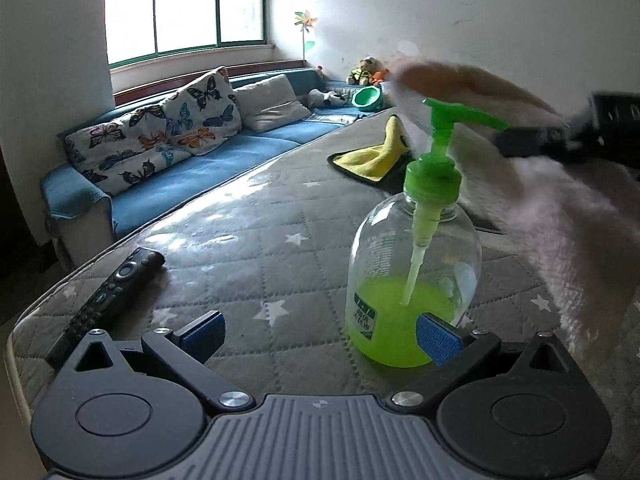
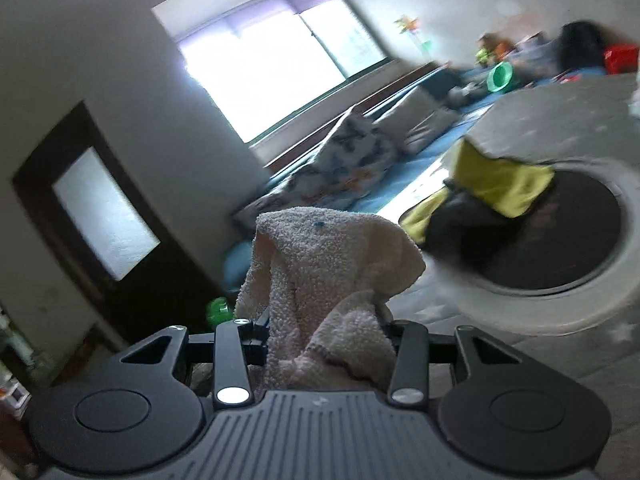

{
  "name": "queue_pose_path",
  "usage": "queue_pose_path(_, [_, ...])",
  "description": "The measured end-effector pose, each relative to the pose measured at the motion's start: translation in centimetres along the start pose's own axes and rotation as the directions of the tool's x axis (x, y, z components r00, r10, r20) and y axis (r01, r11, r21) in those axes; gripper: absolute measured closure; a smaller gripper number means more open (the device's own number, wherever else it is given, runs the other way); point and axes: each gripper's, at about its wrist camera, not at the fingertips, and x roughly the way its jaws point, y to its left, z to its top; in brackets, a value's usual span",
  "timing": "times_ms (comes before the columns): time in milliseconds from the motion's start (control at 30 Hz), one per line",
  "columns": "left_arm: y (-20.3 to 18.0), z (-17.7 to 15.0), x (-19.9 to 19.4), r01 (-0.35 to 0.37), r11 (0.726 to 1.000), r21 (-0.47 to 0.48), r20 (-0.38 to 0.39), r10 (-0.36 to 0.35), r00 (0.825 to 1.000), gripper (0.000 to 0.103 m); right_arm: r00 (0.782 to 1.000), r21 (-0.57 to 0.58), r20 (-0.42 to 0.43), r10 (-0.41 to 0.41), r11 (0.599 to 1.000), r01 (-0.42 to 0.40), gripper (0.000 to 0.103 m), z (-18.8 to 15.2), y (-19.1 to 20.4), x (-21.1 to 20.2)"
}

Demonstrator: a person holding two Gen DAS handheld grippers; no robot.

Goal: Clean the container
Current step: 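Wipe the pink towel around the soap bottle with the right gripper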

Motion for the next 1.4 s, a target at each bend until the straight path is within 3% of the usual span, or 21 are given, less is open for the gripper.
queue_pose_path(67, [-0.1,0.1,0.1,0.007,1.000,0.008,-0.001,-0.007,1.000,0.000,0.998,-0.026,-0.030,-0.056,0.998,0.055,0.062,-0.9,-0.3,1.1])
queue_pose_path(233, [-0.1,0.2,0.2,0.035,0.999,0.007,0.000,-0.035,0.999,0.000,0.992,0.056,-0.066,-0.110,0.992,0.114,0.062,-2.6,-3.4,1.8])
queue_pose_path(400, [-0.6,1.0,-0.1,0.071,0.997,-0.011,0.022,-0.071,0.997,0.000,0.974,-0.076,-0.133,-0.186,0.981,0.177,0.062,-5.0,-3.5,2.9])
queue_pose_path(633, [-2.1,2.7,1.3,0.099,0.992,-0.072,0.025,-0.098,0.995,0.000,0.971,-0.158,-0.143,-0.194,0.973,0.171,0.062,-6.1,-2.7,1.6])
queue_pose_path(733, [-2.5,3.2,1.8,0.103,0.990,-0.098,0.015,-0.102,0.995,0.001,0.969,-0.115,-0.135,-0.206,0.975,0.191,0.062,-5.9,-3.2,0.6])
queue_pose_path(833, [-2.2,3.1,2.4,0.137,0.984,-0.114,0.006,-0.137,0.991,0.009,0.971,-0.066,-0.115,-0.211,0.977,0.205,0.062,-5.1,-3.9,-0.3])
queue_pose_path(900, [-1.9,3.0,2.7,0.165,0.979,-0.123,-0.001,-0.166,0.986,0.015,0.976,-0.020,-0.096,-0.195,0.981,0.194,0.062,-4.2,-4.6,-0.8])
queue_pose_path(1033, [-1.3,2.9,2.6,0.205,0.974,-0.099,-0.004,-0.206,0.979,0.016,0.990,0.039,-0.041,-0.132,0.990,0.133,0.062,-2.2,-4.7,-1.8])
queue_pose_path(1167, [-0.5,2.8,1.8,0.306,0.951,-0.038,-0.042,-0.307,0.951,0.016,0.999,0.056,0.002,-0.033,0.998,0.033,0.062,-0.6,-3.7,-2.5])
queue_pose_path(1267, [-0.1,2.4,1.2,0.375,0.927,0.029,-0.071,-0.372,0.926,0.016,1.000,0.042,-0.012,0.029,0.999,-0.028,0.062,-0.3,-3.0,-2.0])
queue_pose_path(1400, [0.1,2.2,1.0,0.411,0.909,0.074,-0.086,-0.405,0.910,0.016,0.998,0.033,-0.064,0.024,0.999,-0.022,0.062,-1.2,-3.0,0.0])
